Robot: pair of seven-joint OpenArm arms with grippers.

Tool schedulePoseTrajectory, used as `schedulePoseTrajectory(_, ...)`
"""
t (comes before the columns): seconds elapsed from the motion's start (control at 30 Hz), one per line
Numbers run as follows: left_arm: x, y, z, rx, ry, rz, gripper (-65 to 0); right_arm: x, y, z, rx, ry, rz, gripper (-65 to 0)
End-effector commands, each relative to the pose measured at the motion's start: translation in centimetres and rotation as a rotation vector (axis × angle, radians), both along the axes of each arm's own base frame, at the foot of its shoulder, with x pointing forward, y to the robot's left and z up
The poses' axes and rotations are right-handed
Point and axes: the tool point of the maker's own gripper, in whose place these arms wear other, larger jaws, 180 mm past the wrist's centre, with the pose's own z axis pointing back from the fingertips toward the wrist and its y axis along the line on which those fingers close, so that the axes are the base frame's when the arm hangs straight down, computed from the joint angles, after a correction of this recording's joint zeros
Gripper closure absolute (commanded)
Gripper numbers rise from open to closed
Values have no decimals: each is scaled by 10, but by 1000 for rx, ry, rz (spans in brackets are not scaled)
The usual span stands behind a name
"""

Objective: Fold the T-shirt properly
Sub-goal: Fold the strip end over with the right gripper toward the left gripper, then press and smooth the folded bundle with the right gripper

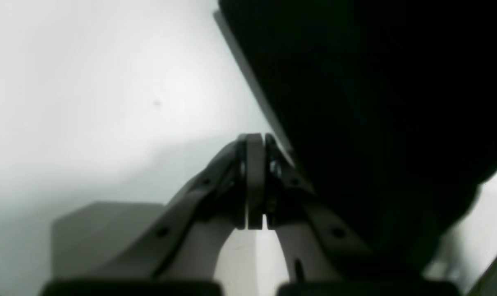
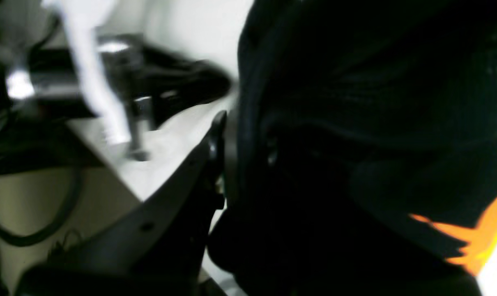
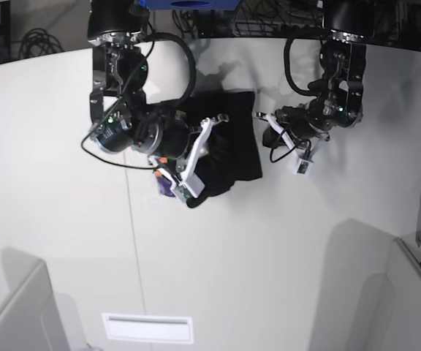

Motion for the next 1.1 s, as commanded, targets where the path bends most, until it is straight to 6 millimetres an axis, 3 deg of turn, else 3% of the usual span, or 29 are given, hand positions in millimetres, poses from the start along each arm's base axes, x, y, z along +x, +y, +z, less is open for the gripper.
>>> schedulePoseTrajectory(0.0,7,-6,12,-29,-43,-7,0,10,2,11,17,-46,-10,0)
schedulePoseTrajectory(0.23,-11,15,12,26,-38,-22,0,9,-1,3,3,-22,-17,0)
schedulePoseTrajectory(0.47,-51,97,37,138,-72,151,0,10,1,4,6,-30,-14,0)
schedulePoseTrajectory(0.67,-87,134,37,210,-60,93,0,12,3,-3,20,-20,-26,0)
schedulePoseTrajectory(0.8,-96,157,39,244,-51,136,0,10,4,-7,17,-3,-20,0)
schedulePoseTrajectory(0.9,-100,171,33,250,-28,176,0,10,4,-7,21,-4,-21,0)
schedulePoseTrajectory(1.07,-103,169,27,239,-9,176,0,11,4,-7,21,-6,-24,0)
